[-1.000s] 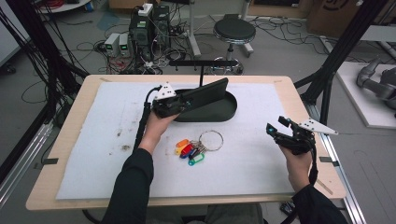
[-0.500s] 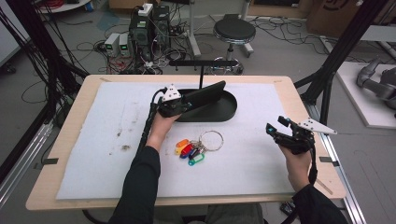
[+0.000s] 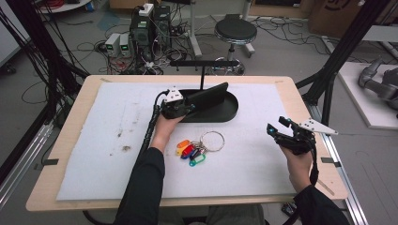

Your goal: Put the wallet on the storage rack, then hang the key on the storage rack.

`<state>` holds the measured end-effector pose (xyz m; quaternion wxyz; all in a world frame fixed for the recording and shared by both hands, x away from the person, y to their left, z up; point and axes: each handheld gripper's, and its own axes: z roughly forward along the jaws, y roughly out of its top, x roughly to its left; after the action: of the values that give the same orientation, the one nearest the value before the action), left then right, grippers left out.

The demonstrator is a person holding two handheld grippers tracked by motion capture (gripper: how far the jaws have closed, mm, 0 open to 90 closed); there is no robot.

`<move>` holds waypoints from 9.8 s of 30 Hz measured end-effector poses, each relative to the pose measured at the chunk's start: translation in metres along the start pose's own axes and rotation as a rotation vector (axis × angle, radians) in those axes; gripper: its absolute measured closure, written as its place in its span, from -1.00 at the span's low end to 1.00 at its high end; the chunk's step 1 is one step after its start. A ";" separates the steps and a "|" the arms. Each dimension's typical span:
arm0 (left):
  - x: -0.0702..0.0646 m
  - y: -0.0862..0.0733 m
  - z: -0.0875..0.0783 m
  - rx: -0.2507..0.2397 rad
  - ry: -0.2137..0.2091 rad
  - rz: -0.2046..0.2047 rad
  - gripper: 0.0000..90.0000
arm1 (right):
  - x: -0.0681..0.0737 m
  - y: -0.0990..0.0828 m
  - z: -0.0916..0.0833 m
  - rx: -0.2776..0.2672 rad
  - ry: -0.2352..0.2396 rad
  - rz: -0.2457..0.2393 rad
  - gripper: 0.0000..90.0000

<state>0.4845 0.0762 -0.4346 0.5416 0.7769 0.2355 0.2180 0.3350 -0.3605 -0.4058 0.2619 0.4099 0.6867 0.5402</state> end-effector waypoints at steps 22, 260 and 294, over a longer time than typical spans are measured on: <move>-0.004 0.011 -0.029 0.192 0.230 -0.002 -0.38 | 0.001 0.000 0.000 0.006 -0.005 -0.008 -0.26; -0.071 -0.047 -0.187 0.000 0.101 -0.122 -0.40 | 0.030 0.159 0.118 0.043 0.309 -0.200 0.96; -0.070 -0.052 -0.192 0.005 0.113 -0.130 -0.40 | -0.006 0.149 0.166 0.099 0.147 -0.089 0.96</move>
<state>0.3078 0.1917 -0.4285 0.5385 0.7479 0.3160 0.2254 0.5131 -0.2657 -0.3101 0.2139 0.3504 0.7477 0.5220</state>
